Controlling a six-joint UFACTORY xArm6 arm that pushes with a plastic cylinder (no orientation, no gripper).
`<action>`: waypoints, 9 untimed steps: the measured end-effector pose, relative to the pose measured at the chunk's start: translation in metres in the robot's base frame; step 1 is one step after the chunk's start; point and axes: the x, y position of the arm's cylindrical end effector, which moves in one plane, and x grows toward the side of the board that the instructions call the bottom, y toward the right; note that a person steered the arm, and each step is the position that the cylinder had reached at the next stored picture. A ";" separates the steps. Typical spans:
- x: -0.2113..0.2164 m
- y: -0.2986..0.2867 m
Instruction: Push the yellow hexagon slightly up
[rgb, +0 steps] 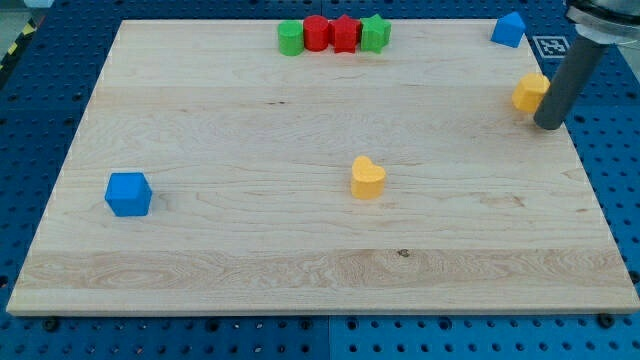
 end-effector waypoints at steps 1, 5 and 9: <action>-0.001 0.011; -0.018 -0.008; -0.036 -0.017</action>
